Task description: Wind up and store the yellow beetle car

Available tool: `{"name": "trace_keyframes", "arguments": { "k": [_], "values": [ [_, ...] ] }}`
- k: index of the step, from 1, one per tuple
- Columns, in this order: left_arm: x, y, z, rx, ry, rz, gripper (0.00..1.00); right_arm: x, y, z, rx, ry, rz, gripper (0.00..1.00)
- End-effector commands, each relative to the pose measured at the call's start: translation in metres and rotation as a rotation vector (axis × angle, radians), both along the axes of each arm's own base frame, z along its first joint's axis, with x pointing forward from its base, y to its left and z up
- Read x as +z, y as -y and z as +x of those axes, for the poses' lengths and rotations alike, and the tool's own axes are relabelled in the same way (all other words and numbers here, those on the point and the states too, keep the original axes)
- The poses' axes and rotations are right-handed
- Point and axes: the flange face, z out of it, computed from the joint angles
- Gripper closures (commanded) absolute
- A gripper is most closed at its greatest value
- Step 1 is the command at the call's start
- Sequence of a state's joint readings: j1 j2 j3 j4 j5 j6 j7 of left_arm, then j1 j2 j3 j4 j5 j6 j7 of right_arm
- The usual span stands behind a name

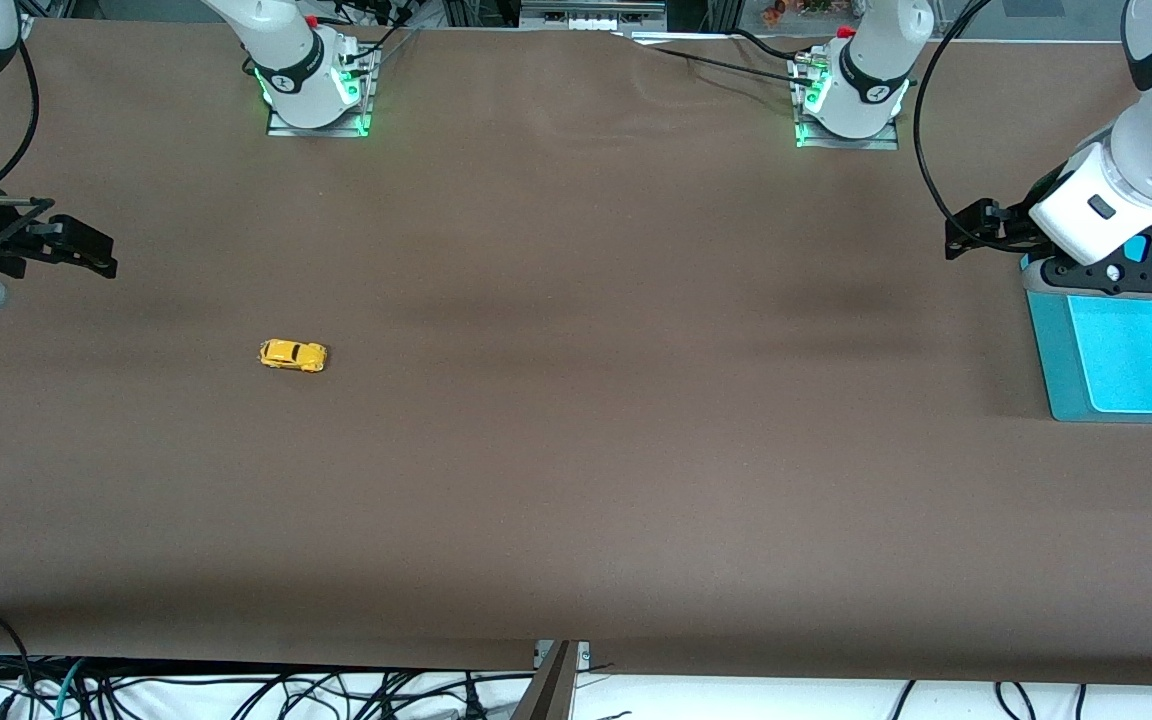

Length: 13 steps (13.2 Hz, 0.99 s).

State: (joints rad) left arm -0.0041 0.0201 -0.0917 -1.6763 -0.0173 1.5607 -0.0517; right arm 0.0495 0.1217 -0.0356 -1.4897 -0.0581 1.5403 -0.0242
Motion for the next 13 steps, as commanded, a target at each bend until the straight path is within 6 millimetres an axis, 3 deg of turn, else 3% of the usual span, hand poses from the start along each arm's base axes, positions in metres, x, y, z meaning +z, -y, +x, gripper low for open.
{"name": "trace_keyframes", "arguments": {
  "k": [1, 5, 8, 11, 13],
  "values": [
    [0.005, 0.0, 0.001, 0.003, -0.013, -0.013, 0.0, 0.003, 0.002, -0.001, -0.009, 0.004, -0.003, 0.01],
    [0.005, 0.0, 0.001, 0.002, -0.013, -0.013, 0.0, 0.001, -0.004, -0.002, -0.005, 0.001, 0.02, 0.01],
    [0.005, 0.0, 0.001, 0.002, -0.014, -0.013, 0.0, -0.021, -0.023, 0.007, 0.023, -0.04, 0.023, 0.01],
    [0.005, 0.0, 0.001, 0.002, -0.014, -0.013, 0.0, -0.032, -0.059, 0.007, 0.084, -0.062, 0.02, 0.01],
    [0.005, 0.0, 0.001, 0.002, -0.014, -0.013, 0.0, -0.053, -0.08, 0.011, 0.118, -0.102, 0.021, 0.01]
  ]
}}
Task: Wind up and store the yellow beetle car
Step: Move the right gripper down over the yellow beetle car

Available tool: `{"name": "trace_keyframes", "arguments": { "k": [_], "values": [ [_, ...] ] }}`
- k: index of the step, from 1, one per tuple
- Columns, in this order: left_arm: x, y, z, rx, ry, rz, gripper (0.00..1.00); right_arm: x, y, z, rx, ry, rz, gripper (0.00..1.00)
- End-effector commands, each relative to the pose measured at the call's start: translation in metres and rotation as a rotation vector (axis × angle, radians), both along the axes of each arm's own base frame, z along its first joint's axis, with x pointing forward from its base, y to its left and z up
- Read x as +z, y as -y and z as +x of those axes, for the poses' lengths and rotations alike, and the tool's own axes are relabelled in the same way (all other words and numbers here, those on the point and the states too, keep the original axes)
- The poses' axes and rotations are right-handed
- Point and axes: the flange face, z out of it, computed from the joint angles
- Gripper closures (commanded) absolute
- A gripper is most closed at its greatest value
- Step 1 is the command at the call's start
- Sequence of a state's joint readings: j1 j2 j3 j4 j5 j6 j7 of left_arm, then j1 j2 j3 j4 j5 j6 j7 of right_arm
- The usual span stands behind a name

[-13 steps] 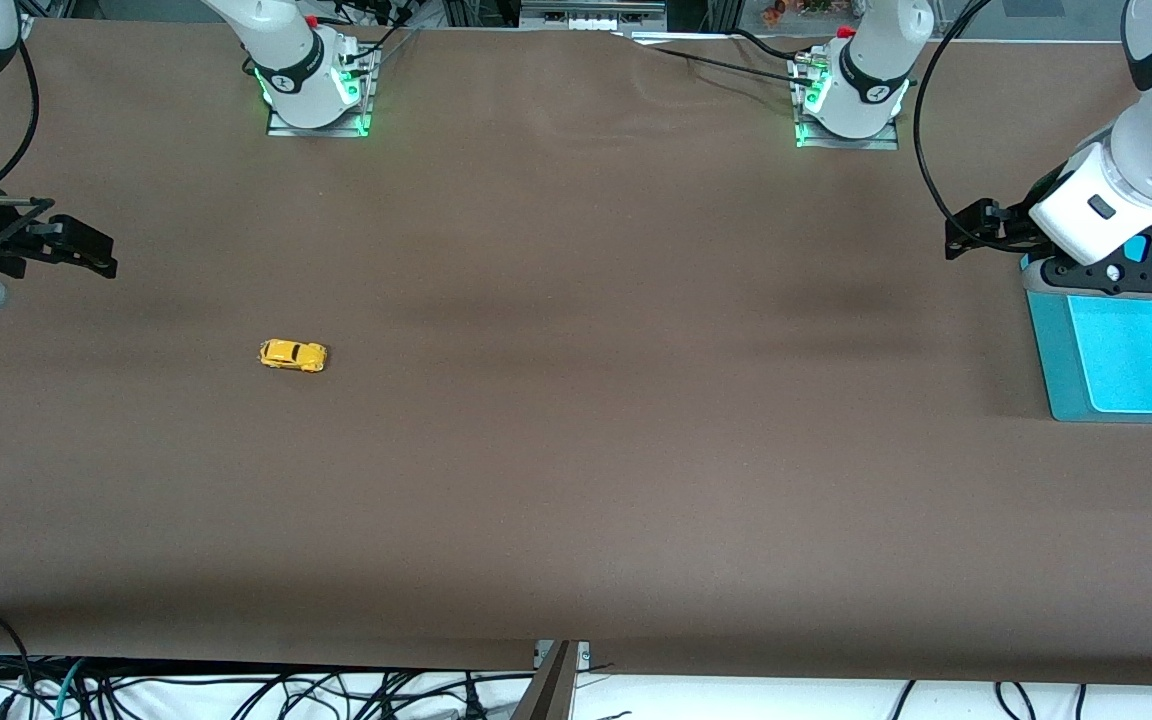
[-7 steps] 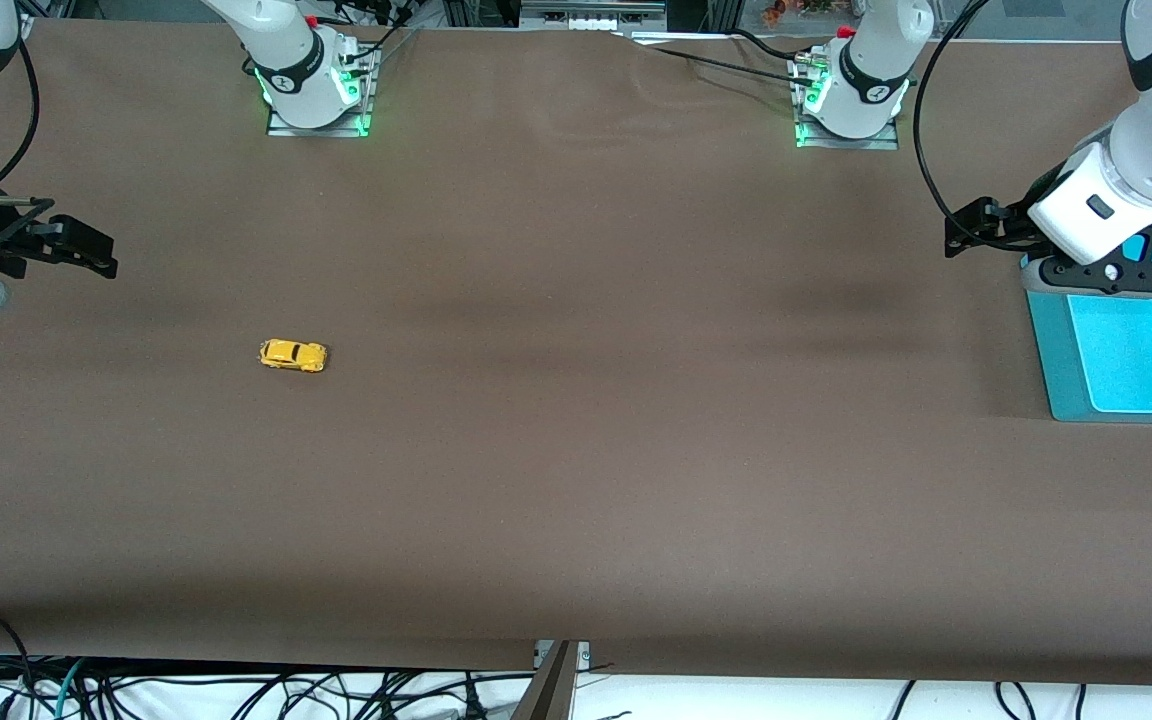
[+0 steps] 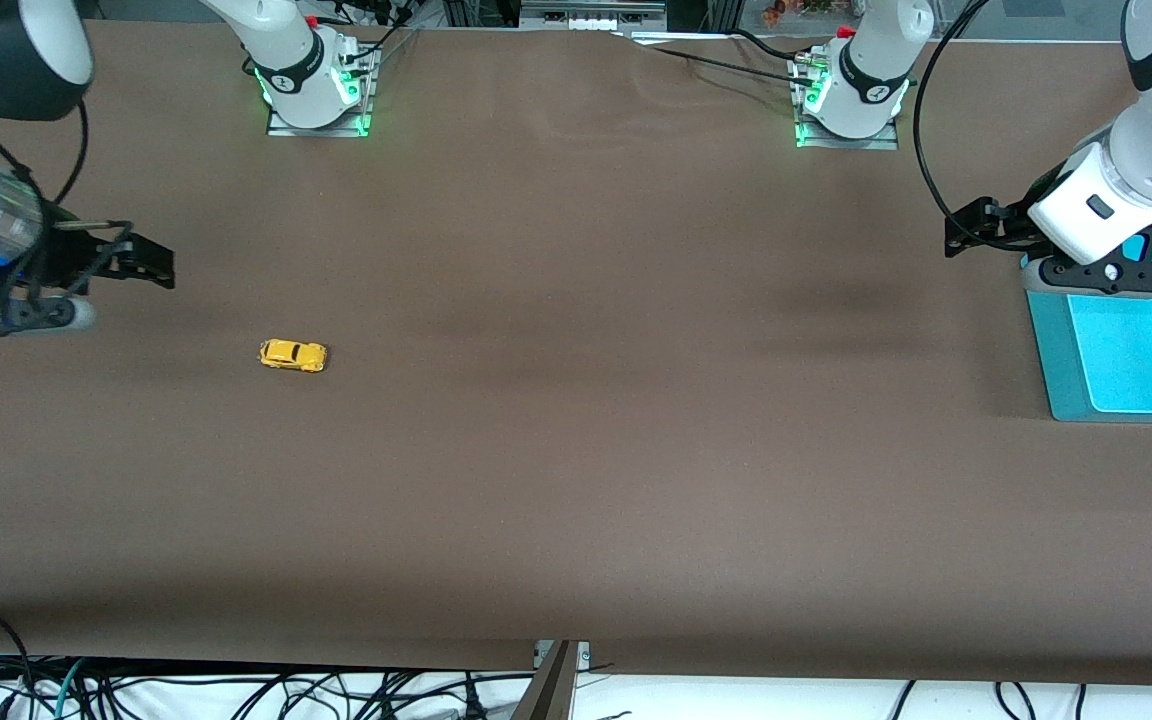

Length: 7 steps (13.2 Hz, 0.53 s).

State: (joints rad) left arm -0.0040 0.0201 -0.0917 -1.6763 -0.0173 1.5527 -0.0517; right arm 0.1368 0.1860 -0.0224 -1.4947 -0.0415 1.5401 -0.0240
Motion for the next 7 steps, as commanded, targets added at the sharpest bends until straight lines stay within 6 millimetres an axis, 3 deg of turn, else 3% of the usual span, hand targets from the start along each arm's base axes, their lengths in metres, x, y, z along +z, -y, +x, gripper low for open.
{"name": "trace_keyframes", "arguments": {
  "k": [1, 3, 7],
  "values": [
    [0.005, 0.0, 0.002, 0.002, -0.006, -0.014, 0.0, -0.024, -0.03, 0.001, 0.043, -0.055, 0.006, 0.01],
    [0.006, 0.0, 0.002, 0.002, -0.005, -0.014, 0.0, -0.049, -0.041, 0.001, 0.138, -0.129, 0.002, 0.01],
    [0.005, 0.0, 0.002, 0.002, -0.006, -0.014, 0.0, -0.108, -0.043, 0.018, 0.447, -0.2, 0.052, 0.01]
  ]
}}
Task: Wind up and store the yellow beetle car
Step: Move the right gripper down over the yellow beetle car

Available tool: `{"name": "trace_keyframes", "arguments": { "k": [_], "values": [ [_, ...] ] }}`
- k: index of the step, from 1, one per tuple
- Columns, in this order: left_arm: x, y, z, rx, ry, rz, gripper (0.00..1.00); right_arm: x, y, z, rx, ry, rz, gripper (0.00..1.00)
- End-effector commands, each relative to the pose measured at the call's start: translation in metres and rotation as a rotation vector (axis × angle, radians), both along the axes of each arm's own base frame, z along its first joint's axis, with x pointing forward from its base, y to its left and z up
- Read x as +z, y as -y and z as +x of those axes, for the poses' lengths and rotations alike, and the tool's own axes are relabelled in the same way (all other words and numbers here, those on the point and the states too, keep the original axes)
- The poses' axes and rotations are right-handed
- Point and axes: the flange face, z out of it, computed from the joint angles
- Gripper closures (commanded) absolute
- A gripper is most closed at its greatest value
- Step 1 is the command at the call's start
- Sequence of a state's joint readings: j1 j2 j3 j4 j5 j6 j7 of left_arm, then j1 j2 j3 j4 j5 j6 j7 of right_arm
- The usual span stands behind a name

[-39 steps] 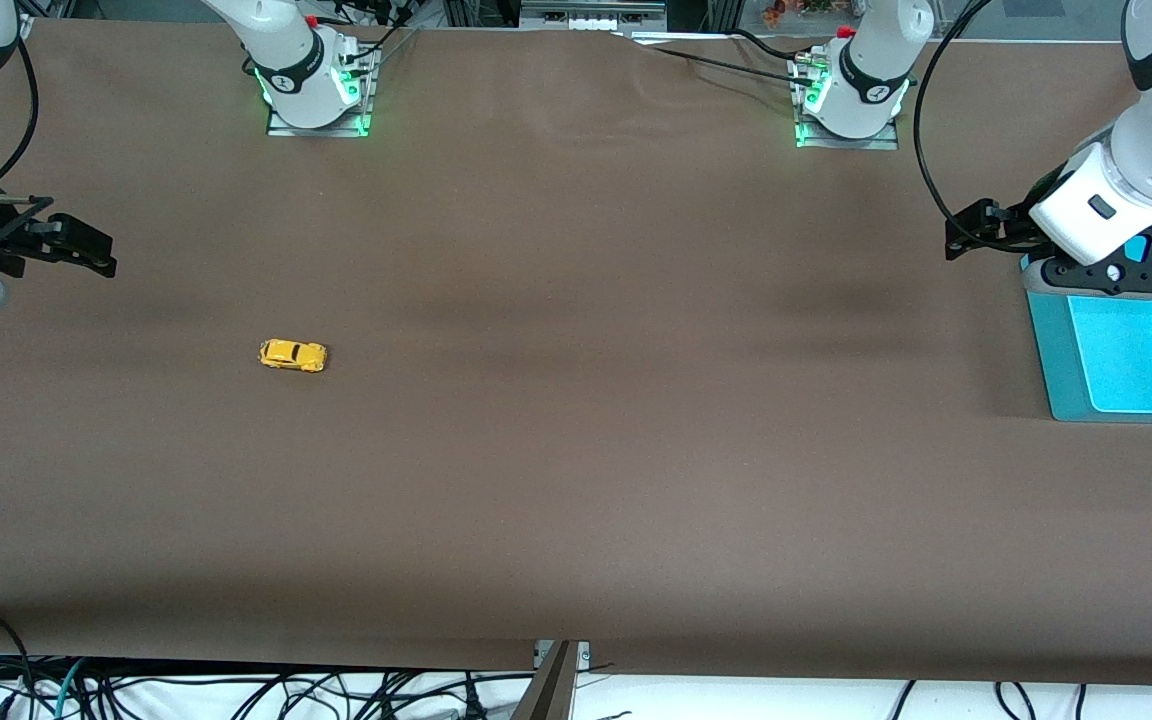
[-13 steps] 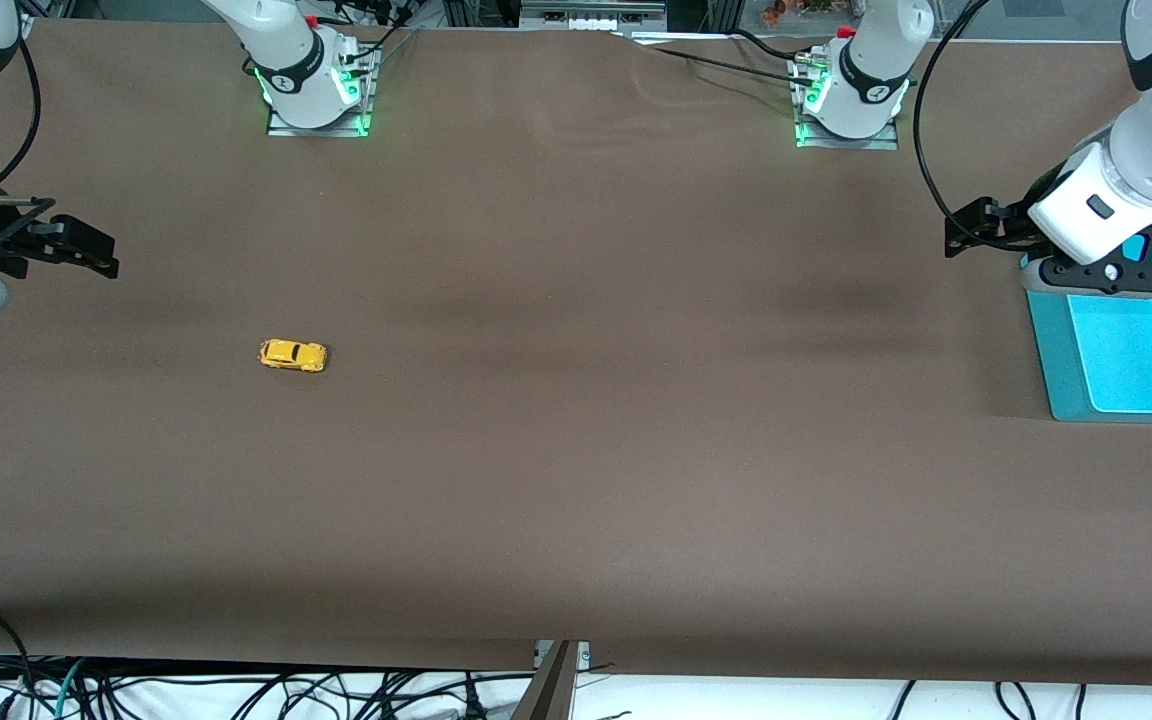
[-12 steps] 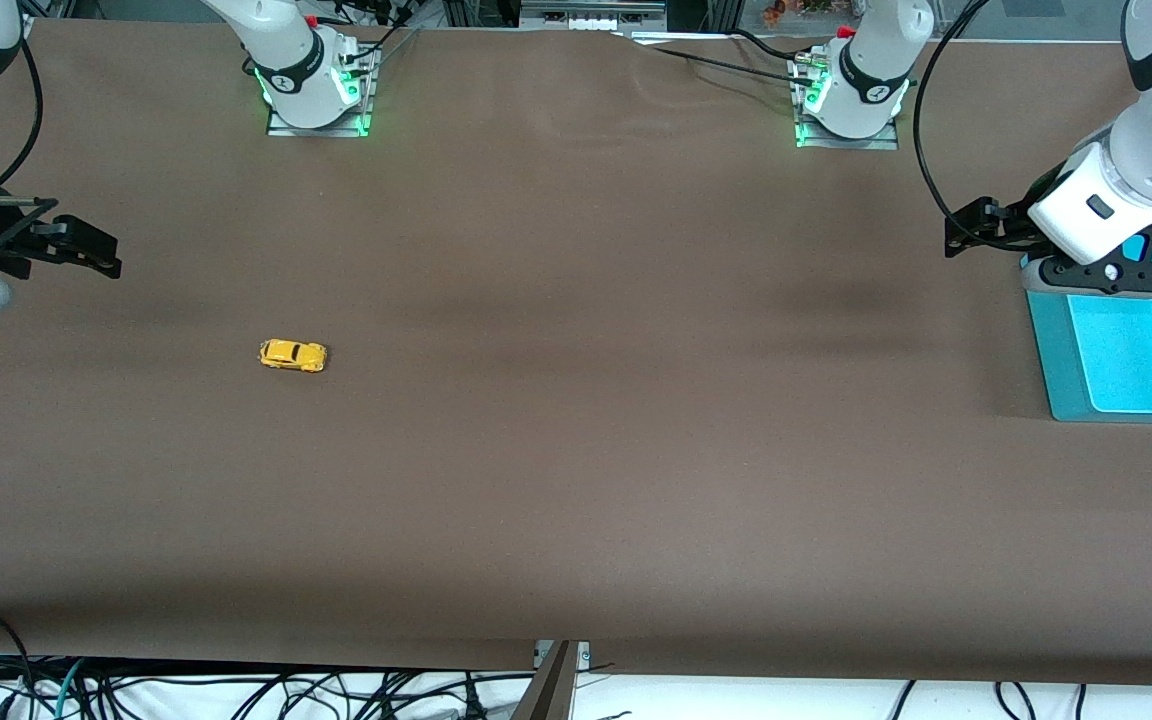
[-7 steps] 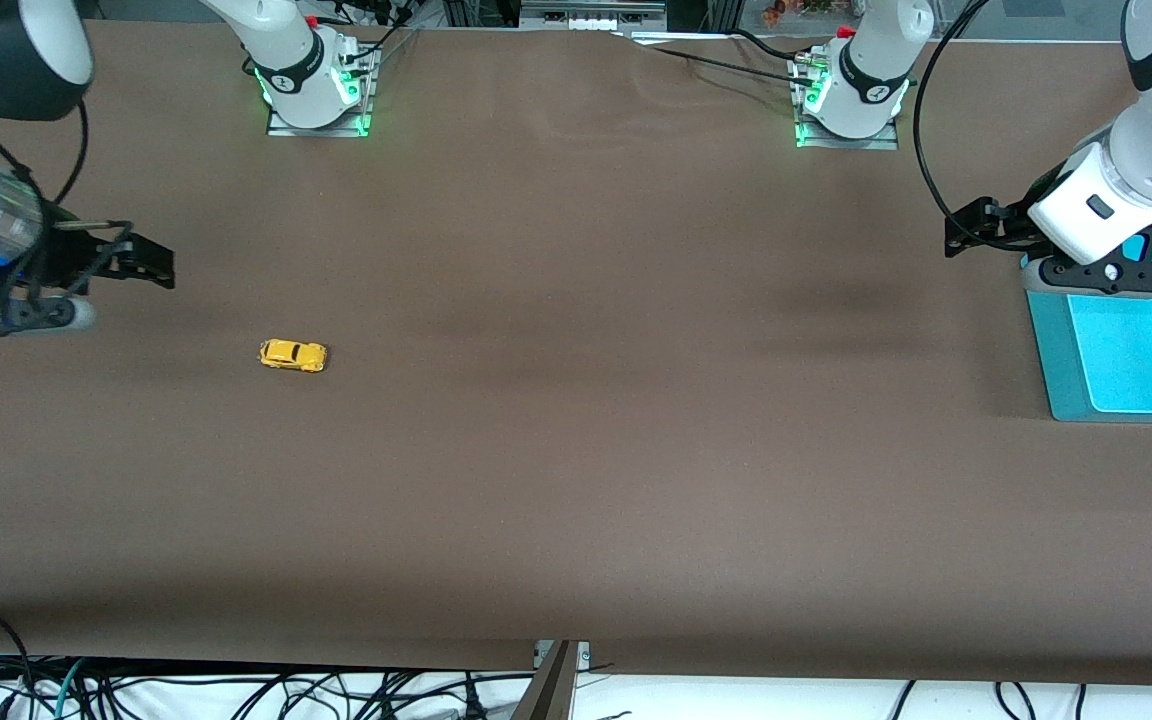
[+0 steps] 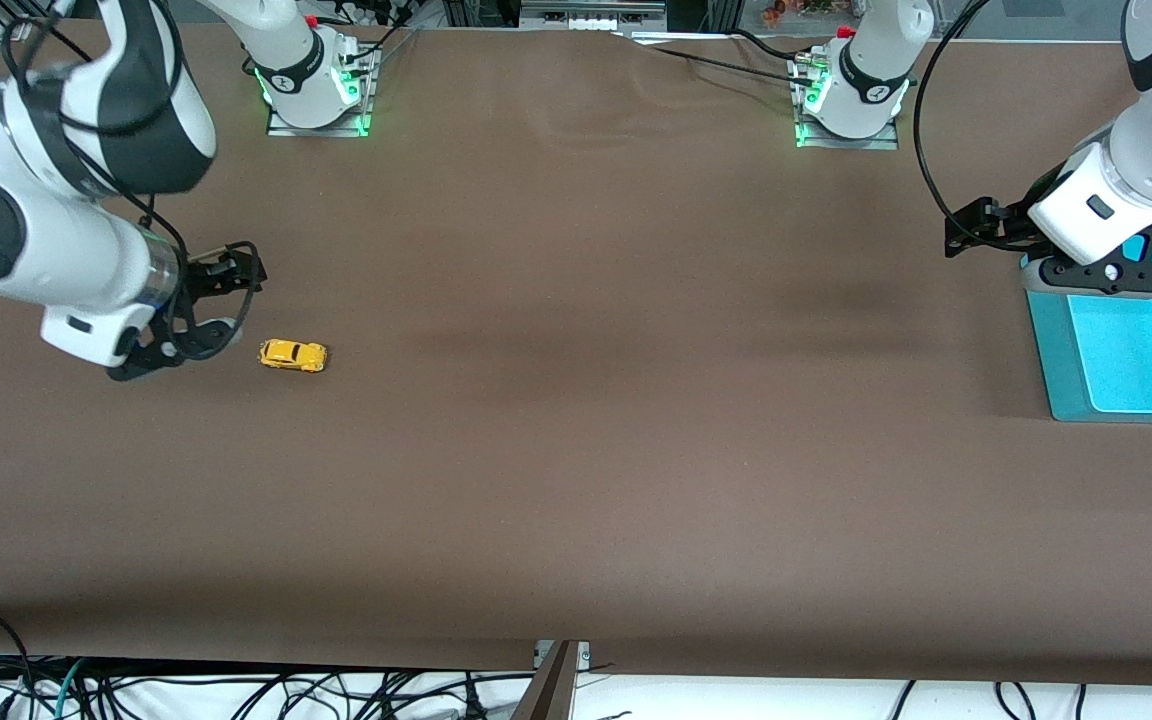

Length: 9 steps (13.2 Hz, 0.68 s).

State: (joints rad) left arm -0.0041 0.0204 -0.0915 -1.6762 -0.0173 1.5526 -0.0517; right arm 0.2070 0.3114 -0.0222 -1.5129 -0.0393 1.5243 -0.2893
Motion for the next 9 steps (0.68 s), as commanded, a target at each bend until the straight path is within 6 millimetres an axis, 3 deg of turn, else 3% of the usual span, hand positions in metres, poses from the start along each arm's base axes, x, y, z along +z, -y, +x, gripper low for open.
{"name": "trace_keyframes", "arguments": {
  "k": [1, 4, 9],
  "values": [
    [0.005, 0.0, 0.002, 0.002, -0.006, -0.014, 0.0, -0.034, 0.002, 0.008, 0.176, -0.02, 0.046, 0.01],
    [0.005, 0.001, 0.002, 0.002, -0.006, -0.015, 0.0, -0.077, 0.004, 0.005, 0.367, 0.0, 0.098, 0.01],
    [0.005, 0.0, 0.002, 0.002, -0.008, -0.014, 0.0, -0.148, 0.031, -0.007, 0.716, 0.043, 0.185, 0.01]
  ]
}}
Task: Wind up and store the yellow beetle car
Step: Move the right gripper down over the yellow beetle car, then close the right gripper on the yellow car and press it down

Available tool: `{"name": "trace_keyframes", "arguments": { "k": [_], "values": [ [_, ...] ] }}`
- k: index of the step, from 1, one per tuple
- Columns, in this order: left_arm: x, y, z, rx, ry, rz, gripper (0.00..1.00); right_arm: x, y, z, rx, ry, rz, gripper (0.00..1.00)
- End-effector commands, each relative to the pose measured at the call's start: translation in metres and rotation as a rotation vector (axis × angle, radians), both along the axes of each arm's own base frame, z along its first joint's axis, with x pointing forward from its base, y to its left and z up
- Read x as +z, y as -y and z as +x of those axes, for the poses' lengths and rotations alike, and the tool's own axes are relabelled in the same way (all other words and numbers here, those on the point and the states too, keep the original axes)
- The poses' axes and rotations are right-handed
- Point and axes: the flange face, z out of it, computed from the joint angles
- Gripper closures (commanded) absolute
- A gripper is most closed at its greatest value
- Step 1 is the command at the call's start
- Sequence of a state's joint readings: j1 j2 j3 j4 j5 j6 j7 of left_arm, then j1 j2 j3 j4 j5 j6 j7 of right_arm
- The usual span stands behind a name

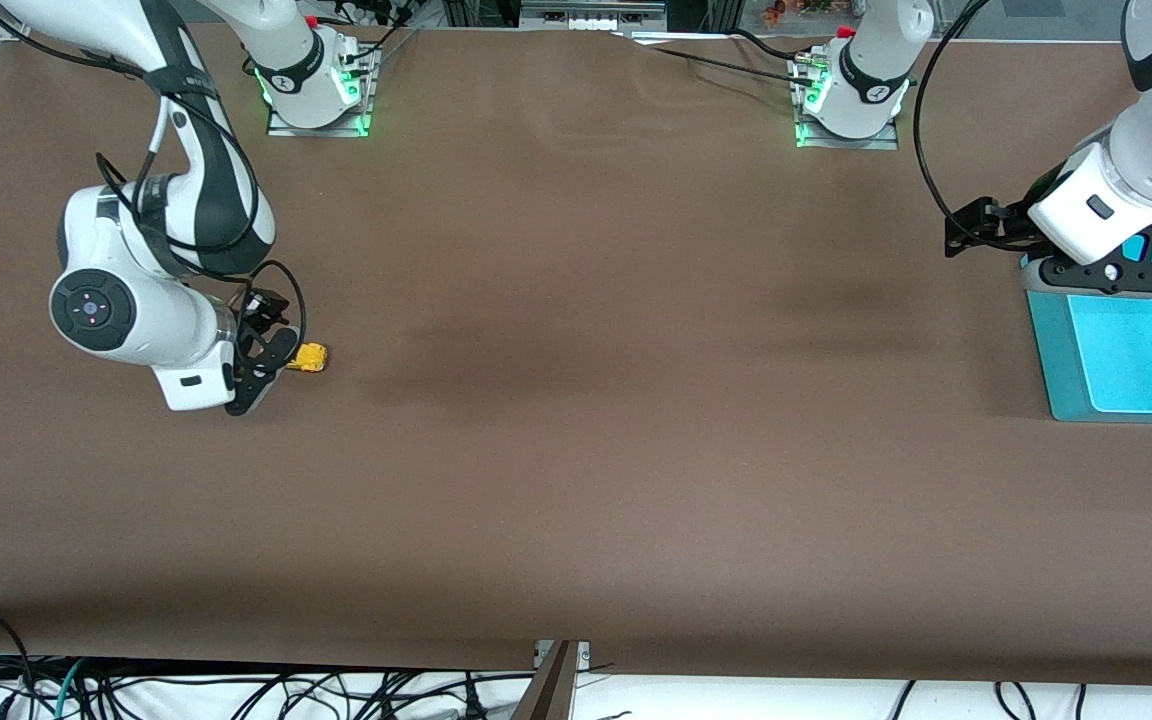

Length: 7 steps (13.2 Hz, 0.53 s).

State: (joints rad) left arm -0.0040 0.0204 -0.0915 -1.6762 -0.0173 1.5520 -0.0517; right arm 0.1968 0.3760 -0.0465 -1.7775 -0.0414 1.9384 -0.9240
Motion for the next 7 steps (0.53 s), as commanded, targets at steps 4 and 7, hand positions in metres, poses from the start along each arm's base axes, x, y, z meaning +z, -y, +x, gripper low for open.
{"name": "trace_keyframes", "arguments": {
  "k": [4, 7],
  "values": [
    [0.005, 0.0, 0.002, 0.002, -0.009, -0.014, 0.0, -0.056, 0.028, -0.026, 0.288, 0.102, 0.071, 0.01],
    [0.005, 0.001, 0.002, 0.002, -0.009, -0.015, 0.0, -0.076, 0.028, -0.038, 0.351, 0.133, 0.08, 0.01]
  ]
}}
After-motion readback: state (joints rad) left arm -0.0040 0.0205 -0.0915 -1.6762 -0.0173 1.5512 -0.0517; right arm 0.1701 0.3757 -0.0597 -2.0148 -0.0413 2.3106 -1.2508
